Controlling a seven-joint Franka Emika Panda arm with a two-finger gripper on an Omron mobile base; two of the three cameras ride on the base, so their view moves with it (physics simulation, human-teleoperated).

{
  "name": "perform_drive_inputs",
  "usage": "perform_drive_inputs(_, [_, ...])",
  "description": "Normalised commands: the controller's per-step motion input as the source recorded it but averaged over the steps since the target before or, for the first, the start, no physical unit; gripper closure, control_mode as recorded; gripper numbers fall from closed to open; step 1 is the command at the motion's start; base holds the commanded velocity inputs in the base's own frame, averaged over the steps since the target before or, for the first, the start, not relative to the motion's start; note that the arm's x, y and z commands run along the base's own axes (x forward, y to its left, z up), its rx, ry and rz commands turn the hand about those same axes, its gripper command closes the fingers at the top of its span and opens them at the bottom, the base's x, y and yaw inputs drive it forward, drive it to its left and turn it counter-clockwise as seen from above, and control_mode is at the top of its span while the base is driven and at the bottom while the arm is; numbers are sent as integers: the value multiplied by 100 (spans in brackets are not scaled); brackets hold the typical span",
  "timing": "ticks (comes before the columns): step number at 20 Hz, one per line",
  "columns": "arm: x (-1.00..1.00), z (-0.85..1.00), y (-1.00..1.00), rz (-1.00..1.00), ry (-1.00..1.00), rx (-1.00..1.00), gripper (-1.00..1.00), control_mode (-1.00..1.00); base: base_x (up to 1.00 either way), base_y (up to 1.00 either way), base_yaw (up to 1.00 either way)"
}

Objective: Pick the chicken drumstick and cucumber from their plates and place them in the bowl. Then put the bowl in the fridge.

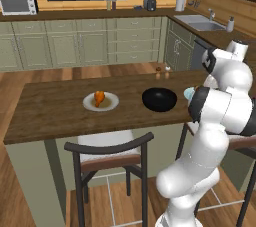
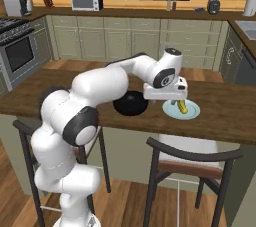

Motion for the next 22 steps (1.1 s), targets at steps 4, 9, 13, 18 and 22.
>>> perform_drive_inputs(4, [54, -18, -13, -4, 0, 0, -100, -100, 0, 0, 0])
perform_drive_inputs(9, [50, -26, -13, 0, 0, 0, -100, -100, 0, 0, 0])
perform_drive_inputs(13, [44, -32, -28, 0, 0, 0, -100, -100, 0, 0, 0])
perform_drive_inputs(18, [34, -38, -17, 0, 0, 0, -100, -100, 0, 0, 0])
perform_drive_inputs(22, [42, -26, -24, 0, 0, 0, -100, -100, 0, 0, 0])
